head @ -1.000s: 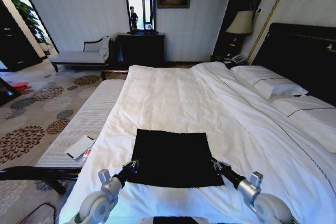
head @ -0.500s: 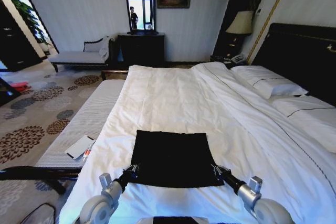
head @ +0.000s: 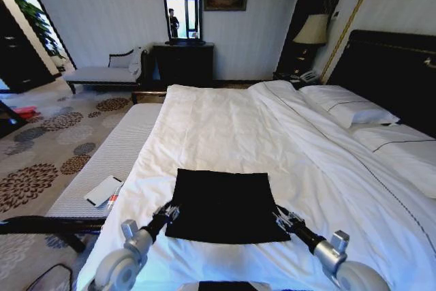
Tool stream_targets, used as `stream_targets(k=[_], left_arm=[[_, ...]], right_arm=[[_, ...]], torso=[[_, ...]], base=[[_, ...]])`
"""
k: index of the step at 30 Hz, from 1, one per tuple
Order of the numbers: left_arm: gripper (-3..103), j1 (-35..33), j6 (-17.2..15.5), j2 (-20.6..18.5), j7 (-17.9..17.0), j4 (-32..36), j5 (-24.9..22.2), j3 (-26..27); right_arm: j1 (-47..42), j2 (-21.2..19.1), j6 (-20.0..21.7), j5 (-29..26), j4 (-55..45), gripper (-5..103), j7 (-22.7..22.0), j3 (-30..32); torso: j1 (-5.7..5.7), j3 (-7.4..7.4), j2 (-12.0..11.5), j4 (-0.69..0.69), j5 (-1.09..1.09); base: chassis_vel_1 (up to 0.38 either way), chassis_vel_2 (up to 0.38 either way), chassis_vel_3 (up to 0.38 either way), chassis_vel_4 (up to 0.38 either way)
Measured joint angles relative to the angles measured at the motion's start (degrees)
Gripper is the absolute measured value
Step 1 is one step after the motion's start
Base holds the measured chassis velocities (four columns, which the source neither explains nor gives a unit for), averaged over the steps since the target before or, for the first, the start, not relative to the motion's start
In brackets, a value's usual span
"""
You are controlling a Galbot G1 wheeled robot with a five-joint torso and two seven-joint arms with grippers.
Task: Fold the clothes on the bed.
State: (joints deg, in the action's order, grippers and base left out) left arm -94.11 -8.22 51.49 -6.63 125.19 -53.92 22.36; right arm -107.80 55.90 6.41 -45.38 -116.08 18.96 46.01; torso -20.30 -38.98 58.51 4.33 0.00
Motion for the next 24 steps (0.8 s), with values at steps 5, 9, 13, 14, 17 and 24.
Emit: stream_targets(k=[5, 9, 13, 14, 17, 24], left_arm=[[92, 1.1, -0.4, 0.3, -0.7, -0.4, -1.1, 1.4], [98, 5.6, -1.0, 0.2, -1.9, -3.6, -4.6, 2.4], [100, 11.2, -1.6, 0.0, -3.1, -7.4, -7.9, 2.0], [100, 14.6, -1.8, -0.1, -3.3, -9.4, -9.4, 1.2], [100, 19.9, -2.2, -0.2, -3.4, -12.4, -11.6, -0.4], [100, 28.8, -3.1, -0.8, -1.1, -20.2, -13.0, -5.7]], right_arm=[[0.9, -0.6, 0.4, -2.6, -0.3, 83, -0.7, 1.1], [2.1, -1.2, 0.7, -3.8, -0.5, 97, -1.4, 1.4], [2.6, -1.3, 0.9, -4.0, -0.1, 99, -1.8, 1.6], [2.6, -1.4, 0.9, -4.0, 0.1, 100, -1.8, 1.7], [2.6, -1.3, 0.9, -4.0, 0.3, 100, -1.9, 1.8], [2.4, -0.8, 1.3, -3.9, 0.0, 100, -2.4, 2.0]], torso=[[0.00, 0.00, 0.0, -0.02, 0.01], [0.00, 0.00, 0.0, -0.03, 0.00], [0.00, 0.00, 0.0, -0.02, 0.00], [0.00, 0.00, 0.0, -0.02, 0.00], [-0.01, 0.00, 0.0, 0.04, 0.00], [-0.01, -0.01, 0.0, -0.02, 0.01]], base=[[0.000, 0.000, 0.000, 0.000], [0.000, 0.000, 0.000, 0.000], [0.000, 0.000, 0.000, 0.000], [0.000, 0.000, 0.000, 0.000], [0.000, 0.000, 0.000, 0.000], [0.000, 0.000, 0.000, 0.000]])
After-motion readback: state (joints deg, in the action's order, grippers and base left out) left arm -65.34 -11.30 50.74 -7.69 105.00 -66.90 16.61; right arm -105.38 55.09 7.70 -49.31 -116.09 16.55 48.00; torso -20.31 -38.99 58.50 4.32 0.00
